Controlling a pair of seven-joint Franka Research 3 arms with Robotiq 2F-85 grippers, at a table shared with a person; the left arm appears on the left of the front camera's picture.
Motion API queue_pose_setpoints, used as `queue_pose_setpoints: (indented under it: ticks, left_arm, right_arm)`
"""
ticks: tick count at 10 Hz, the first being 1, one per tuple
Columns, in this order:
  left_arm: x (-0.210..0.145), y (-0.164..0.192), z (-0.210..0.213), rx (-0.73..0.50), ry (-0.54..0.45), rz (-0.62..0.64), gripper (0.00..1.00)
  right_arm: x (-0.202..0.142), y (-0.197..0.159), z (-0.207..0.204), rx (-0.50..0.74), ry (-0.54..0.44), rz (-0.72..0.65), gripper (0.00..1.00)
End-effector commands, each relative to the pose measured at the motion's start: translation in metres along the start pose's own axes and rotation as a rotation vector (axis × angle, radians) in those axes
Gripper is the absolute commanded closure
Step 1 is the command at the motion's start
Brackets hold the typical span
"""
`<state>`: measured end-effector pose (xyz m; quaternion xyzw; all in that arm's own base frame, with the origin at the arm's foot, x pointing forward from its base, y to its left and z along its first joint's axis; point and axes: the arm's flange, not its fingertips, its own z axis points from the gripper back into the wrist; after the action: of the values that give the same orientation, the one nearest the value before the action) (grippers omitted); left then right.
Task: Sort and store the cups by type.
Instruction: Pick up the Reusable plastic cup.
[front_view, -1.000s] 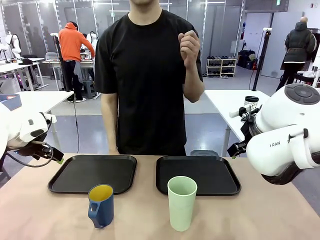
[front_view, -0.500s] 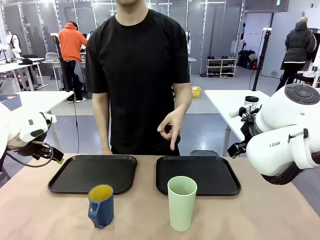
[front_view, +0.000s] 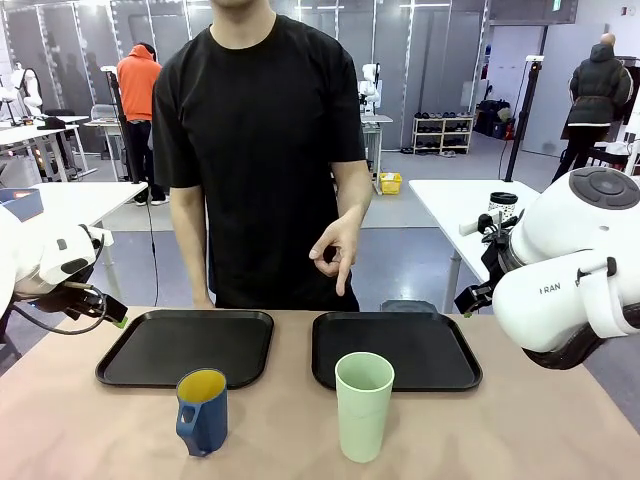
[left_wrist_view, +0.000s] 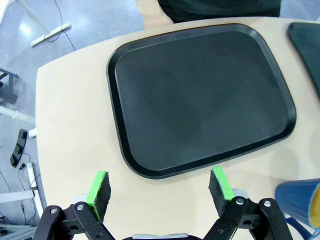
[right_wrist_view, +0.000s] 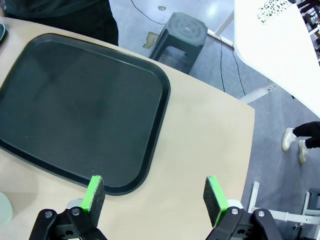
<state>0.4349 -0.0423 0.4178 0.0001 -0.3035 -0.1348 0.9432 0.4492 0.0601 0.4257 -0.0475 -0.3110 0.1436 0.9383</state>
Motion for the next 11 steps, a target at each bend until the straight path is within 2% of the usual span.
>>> queue_pose_setpoints:
  ticks: [1, 3, 5, 6, 8, 9, 11]
  left_arm:
    - [0.0, 0.001, 0.0, 0.001, 0.0, 0.001, 0.0]
    - [0.0, 0.001, 0.0, 0.001, 0.0, 0.001, 0.0]
    - [0.0, 0.001, 0.0, 0.001, 0.0, 0.001, 0.0]
    - [0.0, 0.001, 0.0, 0.001, 0.0, 0.001, 0.0]
    - [0.0, 0.001, 0.0, 0.001, 0.0, 0.001, 0.0]
    - [0.0, 0.001, 0.0, 0.001, 0.0, 0.001, 0.0]
    - [0.0, 0.001, 0.0, 0.001, 0.0, 0.001, 0.0]
  right_arm:
    - [0.0, -0.001, -0.001, -0.006, 0.002, 0.007, 0.0]
    - [0.0, 0.0, 0.0, 0.0, 0.0, 0.0, 0.0]
    - [0.0, -0.004, 0.009, -0.01, 0.009, 0.153, 0.0]
    - [0.0, -0.011, 0.015, -0.025, -0.02, 0.326, 0.0]
    - [0.002, -0.031, 0.018, -0.063, 0.038, 0.667, 0.0]
    - [0.004, -0.036, 0.017, -0.091, 0.065, 0.788, 0.0]
    - [0.006, -0.037, 0.016, -0.025, 0.026, 1.02, 0.0]
